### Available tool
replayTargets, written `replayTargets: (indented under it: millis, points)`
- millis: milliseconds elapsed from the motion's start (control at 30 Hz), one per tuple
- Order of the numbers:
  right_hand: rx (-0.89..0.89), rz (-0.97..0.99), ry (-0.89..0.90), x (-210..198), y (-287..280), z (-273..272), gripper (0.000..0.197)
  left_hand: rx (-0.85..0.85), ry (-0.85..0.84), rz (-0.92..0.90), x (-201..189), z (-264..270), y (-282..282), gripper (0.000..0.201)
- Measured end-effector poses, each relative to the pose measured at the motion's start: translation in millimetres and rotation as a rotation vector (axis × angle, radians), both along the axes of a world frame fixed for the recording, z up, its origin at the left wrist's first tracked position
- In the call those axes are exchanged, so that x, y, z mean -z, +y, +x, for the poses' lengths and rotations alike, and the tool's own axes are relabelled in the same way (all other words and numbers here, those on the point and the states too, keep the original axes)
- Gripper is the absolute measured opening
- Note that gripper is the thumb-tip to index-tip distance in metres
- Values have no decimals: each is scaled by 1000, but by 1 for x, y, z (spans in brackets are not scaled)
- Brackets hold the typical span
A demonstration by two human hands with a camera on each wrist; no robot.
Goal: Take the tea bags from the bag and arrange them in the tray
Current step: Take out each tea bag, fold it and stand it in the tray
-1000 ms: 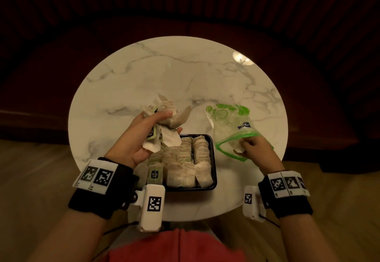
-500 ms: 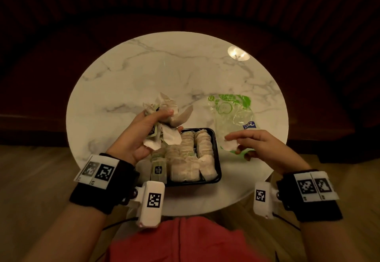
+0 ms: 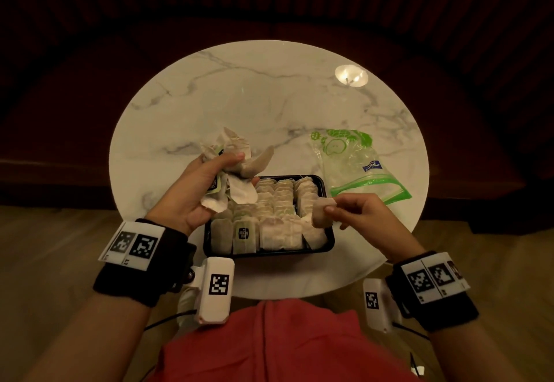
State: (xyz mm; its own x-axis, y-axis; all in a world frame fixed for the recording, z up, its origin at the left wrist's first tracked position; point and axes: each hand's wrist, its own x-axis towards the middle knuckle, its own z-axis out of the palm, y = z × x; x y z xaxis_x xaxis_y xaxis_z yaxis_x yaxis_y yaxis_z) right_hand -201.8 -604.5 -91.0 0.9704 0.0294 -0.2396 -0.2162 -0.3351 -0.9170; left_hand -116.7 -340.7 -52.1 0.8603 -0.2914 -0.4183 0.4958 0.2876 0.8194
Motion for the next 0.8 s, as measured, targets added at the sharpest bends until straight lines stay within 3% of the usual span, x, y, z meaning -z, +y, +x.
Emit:
replayTargets:
  millis: [67, 200, 400, 600, 800]
  points:
    - [5, -23, 37, 6, 4, 1, 10, -1, -1, 0, 4, -2, 3, 39]
    - [6, -103, 90, 18, 9, 2, 20, -46, 37, -40, 6, -6, 6, 23]
    - [-21, -408, -3, 28, 11, -1, 28, -62, 12, -54, 3, -8, 7, 20]
    - [-98, -537, -120, 23, 11, 1, 32, -59, 20, -53, 5, -7, 5, 27]
    - [-228, -762, -105, 23, 11, -1, 27, -58, 30, -64, 6, -7, 2, 39]
